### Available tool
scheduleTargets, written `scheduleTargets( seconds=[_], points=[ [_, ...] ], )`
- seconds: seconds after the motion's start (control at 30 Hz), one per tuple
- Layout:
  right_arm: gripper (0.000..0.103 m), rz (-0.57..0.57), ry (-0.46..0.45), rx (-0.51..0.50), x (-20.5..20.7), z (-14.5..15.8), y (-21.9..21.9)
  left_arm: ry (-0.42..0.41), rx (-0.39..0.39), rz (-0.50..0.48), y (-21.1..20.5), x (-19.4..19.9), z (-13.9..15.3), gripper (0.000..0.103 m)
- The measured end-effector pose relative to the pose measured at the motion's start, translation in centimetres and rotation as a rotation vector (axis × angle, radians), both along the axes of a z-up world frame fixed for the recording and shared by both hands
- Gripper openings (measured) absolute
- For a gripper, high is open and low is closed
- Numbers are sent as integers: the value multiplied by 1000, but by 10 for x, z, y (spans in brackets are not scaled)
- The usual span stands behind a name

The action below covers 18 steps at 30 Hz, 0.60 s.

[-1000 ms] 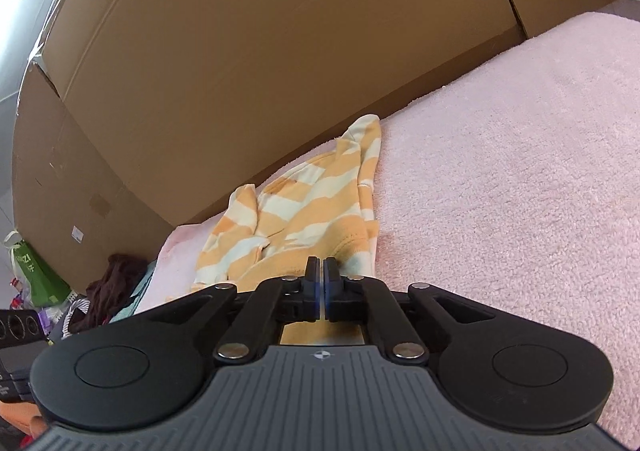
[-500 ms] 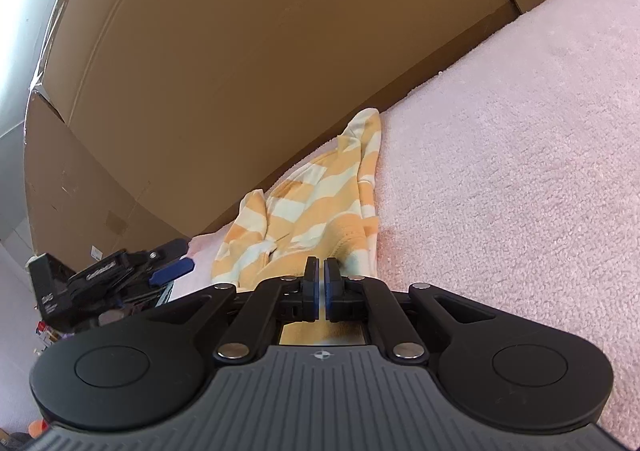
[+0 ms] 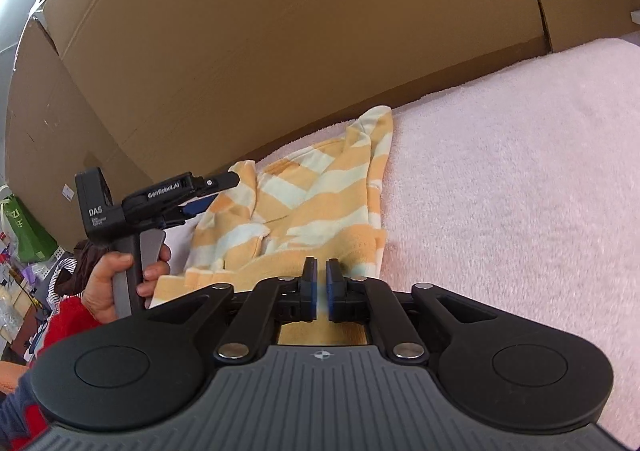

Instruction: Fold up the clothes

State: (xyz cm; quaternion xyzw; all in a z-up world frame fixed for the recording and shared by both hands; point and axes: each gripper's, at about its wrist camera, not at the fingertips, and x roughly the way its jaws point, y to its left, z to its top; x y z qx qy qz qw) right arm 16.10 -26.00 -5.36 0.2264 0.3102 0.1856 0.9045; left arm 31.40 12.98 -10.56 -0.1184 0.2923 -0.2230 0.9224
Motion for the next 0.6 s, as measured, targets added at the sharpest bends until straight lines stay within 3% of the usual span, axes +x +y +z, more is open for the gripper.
scheduleTargets(
  seconds=[0.1,0.2,0.4,0.6],
  points=[
    [32,-31,-31,-106,35,18,-8,-2,-2,-24,-2,-2,0,90],
    [38,-26,-4,-196,84,16,-11,3,-13,-35,-3,0,0,93],
    [41,29,46,-139,149,-11,-11,8,-24,-51,-6,4,1,101],
    [44,54,-47,-113,156,-23,-2,9,-26,-55,-3,7,-1,102]
  ],
)
